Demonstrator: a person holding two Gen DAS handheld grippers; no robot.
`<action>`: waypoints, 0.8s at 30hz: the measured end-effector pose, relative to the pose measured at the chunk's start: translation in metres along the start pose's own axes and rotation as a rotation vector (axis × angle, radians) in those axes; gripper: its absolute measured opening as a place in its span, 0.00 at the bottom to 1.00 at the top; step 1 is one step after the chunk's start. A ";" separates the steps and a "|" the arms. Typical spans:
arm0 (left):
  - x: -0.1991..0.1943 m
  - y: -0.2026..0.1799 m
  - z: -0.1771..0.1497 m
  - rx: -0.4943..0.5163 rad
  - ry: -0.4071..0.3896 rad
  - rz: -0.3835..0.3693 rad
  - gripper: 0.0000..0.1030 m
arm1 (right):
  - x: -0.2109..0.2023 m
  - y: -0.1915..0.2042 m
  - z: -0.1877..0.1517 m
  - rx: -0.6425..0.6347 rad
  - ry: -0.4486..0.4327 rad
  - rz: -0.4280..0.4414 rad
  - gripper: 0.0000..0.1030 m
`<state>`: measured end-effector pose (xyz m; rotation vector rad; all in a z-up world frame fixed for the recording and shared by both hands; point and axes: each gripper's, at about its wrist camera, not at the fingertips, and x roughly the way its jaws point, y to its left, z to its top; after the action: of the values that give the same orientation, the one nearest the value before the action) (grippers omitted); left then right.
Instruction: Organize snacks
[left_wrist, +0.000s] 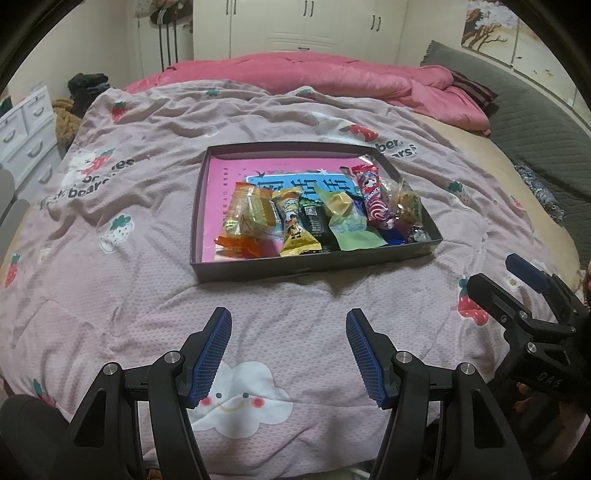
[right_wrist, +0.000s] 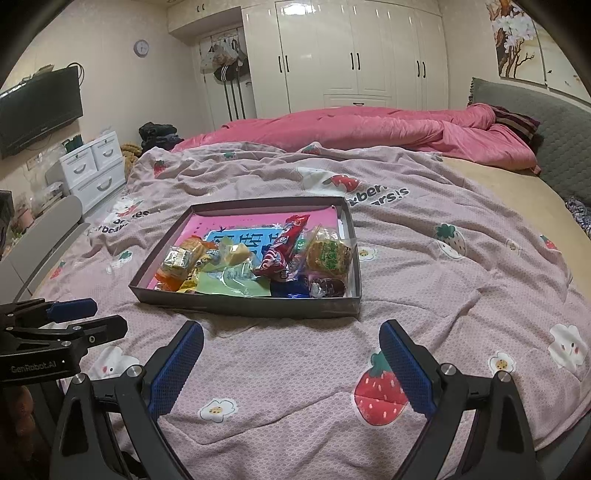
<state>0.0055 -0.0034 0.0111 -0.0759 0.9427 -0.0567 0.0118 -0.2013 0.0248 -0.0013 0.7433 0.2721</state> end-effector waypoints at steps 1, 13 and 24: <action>0.000 -0.001 0.000 0.001 0.000 0.001 0.65 | 0.000 0.000 0.000 0.000 0.000 0.000 0.94; -0.001 -0.001 -0.001 0.004 -0.001 0.005 0.66 | 0.000 0.000 0.000 0.000 0.003 0.000 0.94; 0.000 -0.002 -0.001 0.006 0.000 0.008 0.66 | 0.000 0.001 0.000 0.004 0.000 0.001 0.94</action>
<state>0.0048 -0.0050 0.0108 -0.0664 0.9430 -0.0523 0.0115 -0.2009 0.0251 0.0026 0.7442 0.2718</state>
